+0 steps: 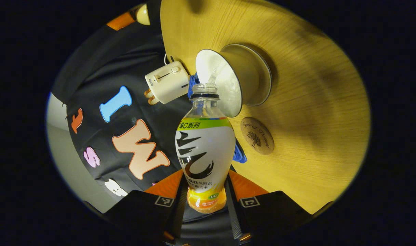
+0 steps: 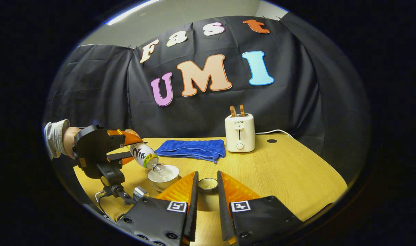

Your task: Open the teacup lid with one hand, grasp the water bottle and pour water into the teacup with the other hand; after pouring, place the water bottle on the coaster and then close the teacup lid.

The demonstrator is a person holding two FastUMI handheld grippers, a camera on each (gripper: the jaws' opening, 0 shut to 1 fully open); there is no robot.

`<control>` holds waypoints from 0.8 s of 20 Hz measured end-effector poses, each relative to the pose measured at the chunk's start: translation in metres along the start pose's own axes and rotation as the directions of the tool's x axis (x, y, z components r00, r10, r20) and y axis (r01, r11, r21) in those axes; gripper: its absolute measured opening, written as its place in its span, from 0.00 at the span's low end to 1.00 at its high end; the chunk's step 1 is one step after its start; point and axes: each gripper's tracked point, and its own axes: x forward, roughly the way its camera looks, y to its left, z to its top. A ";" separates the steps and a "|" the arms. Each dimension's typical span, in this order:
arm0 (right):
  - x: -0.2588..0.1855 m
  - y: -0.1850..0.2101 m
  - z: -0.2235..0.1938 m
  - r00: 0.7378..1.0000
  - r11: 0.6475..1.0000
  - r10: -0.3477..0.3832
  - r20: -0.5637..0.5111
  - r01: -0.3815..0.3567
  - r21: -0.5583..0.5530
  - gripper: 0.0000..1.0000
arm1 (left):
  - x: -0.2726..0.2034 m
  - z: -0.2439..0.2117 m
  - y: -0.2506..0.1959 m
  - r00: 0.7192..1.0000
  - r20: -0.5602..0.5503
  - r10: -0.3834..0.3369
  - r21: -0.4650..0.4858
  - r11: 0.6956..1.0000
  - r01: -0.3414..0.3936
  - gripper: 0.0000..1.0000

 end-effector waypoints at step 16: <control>0.002 0.002 -0.006 1.000 0.999 -0.014 -0.010 0.014 -0.039 0.31 | -0.004 0.000 0.012 0.997 -0.001 0.080 0.110 0.991 -0.079 0.55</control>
